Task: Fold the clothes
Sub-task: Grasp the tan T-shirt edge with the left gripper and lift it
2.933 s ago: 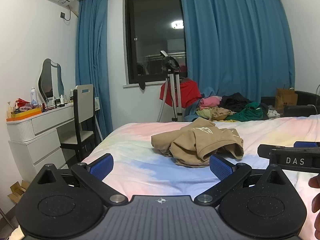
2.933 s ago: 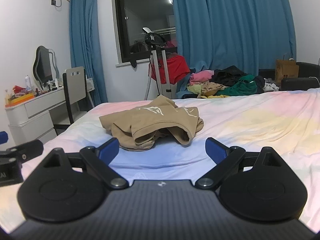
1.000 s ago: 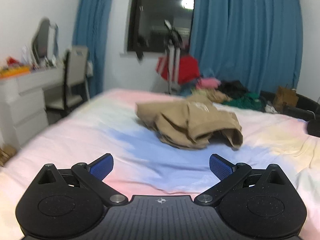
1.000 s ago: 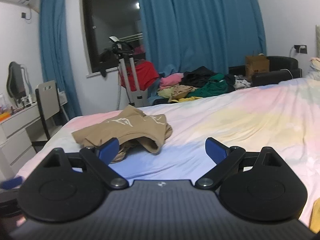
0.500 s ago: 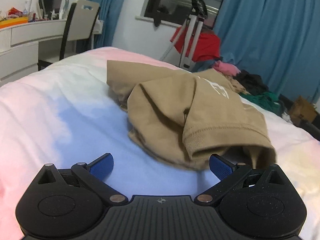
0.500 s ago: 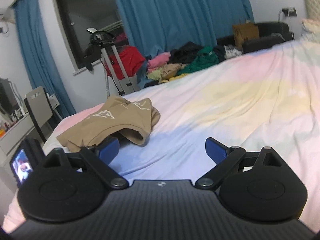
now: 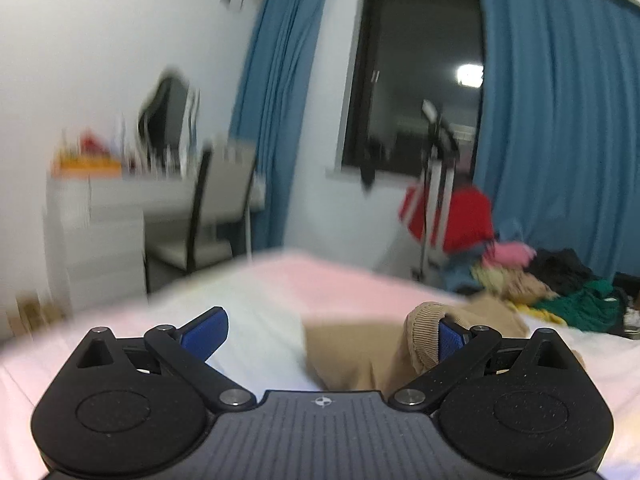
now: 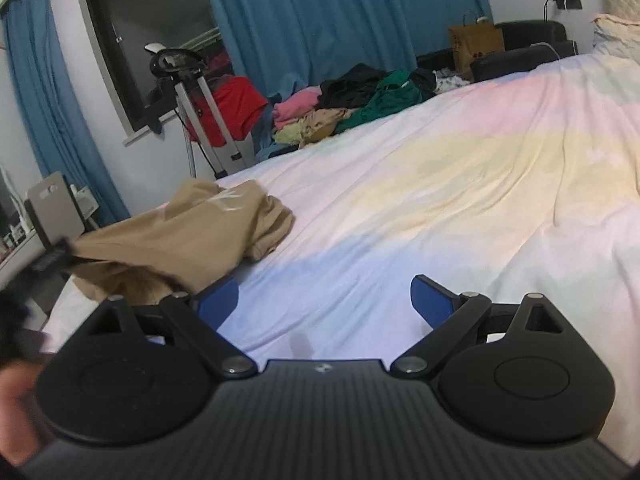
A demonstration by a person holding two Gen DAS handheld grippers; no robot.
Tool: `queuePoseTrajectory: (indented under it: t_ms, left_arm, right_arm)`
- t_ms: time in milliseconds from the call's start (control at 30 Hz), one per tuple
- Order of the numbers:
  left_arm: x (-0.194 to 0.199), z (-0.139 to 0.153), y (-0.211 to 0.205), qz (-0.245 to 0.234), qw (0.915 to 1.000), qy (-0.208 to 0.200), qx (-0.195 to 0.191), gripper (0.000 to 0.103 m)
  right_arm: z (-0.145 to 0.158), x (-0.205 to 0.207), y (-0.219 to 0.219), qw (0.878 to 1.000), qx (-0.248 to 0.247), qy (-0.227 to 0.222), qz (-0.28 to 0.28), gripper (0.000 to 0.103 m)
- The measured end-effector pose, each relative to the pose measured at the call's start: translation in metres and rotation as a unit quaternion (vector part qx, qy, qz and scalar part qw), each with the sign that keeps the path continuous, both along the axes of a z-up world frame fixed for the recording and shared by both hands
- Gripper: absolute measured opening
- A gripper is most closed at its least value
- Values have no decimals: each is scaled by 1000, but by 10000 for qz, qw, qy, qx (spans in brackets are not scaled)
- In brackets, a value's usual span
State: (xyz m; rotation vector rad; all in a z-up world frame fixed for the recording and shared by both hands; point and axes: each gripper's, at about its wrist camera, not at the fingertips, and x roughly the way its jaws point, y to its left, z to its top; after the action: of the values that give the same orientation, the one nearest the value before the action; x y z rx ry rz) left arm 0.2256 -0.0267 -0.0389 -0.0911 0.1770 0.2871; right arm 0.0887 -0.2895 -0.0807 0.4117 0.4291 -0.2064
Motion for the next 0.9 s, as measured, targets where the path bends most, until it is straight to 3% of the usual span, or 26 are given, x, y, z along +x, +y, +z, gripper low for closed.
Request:
queuePoseTrajectory:
  t_ms: [133, 433, 667, 800, 900]
  left_arm:
    - [-34, 36, -4, -141, 9961, -418, 766, 102]
    - [-130, 93, -1, -689, 9860, -707, 1340, 102]
    - [-209, 111, 17, -1061, 9825, -912, 1227, 102]
    - [-221, 97, 30, -1322, 9833, -703, 1036, 102]
    - [-217, 83, 45, -1462, 9861, -473, 639, 102]
  right_arm:
    - [8, -5, 8, 9992, -313, -251, 47, 95]
    - [37, -36, 26, 9911, -890, -980, 139, 95]
    - [55, -80, 58, 9798, -1108, -1405, 891, 95]
    - [64, -102, 74, 9695, -695, -1432, 1862, 95]
    - [64, -109, 95, 9540, -940, -1437, 2458, 95]
